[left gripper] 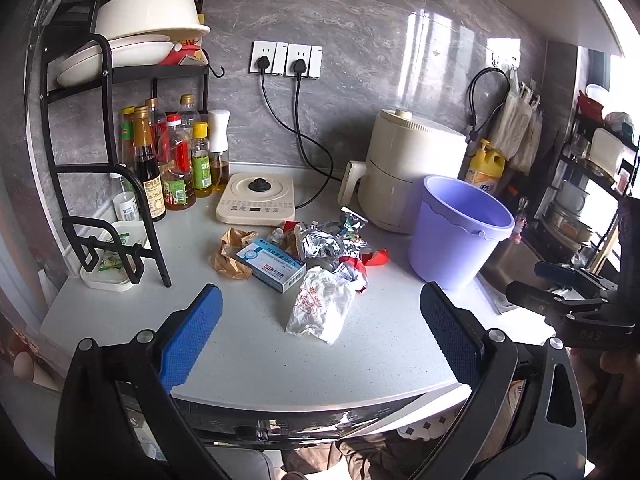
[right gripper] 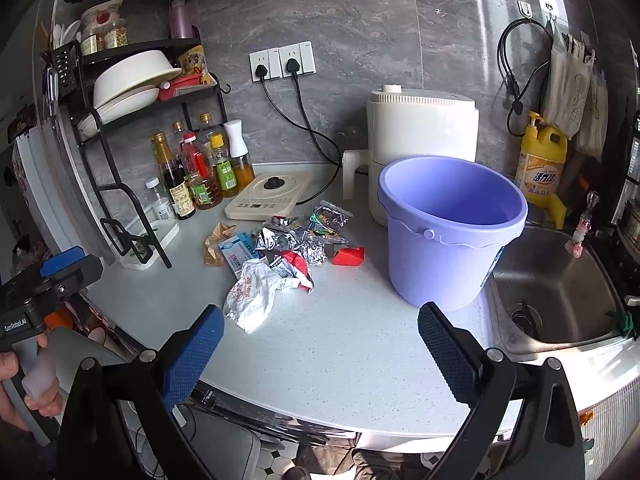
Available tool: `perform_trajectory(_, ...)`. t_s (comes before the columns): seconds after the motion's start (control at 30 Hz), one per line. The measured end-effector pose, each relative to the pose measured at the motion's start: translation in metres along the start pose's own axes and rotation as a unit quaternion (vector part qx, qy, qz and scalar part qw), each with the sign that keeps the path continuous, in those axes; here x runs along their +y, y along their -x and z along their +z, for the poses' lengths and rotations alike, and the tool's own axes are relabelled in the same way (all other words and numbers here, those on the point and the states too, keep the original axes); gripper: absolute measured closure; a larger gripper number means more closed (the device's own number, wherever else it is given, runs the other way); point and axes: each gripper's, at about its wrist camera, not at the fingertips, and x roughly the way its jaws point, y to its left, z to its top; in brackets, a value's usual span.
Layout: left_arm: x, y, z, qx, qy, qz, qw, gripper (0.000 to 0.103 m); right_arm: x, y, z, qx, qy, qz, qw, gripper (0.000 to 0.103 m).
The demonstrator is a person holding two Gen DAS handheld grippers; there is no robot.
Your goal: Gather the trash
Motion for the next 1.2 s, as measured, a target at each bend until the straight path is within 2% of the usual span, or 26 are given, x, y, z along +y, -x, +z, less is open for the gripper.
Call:
perform_trajectory(0.53, -0.017, -0.006, -0.008, -0.002, -0.004, 0.001, 1.0000, 0.005, -0.011, -0.009, -0.006, 0.001, 0.014, 0.002, 1.000, 0.008)
perform_trajectory(0.8, -0.025, -0.022, -0.015, 0.001, 0.006, 0.004, 1.0000, 0.005, -0.015, -0.015, -0.004, 0.006, 0.014, 0.004, 1.000, 0.008)
perform_trajectory(1.2, -0.030, -0.027, -0.018, -0.002, 0.011, 0.005, 0.9999, 0.005, -0.021, -0.015, -0.004, 0.006, 0.018, -0.012, 1.000, 0.008)
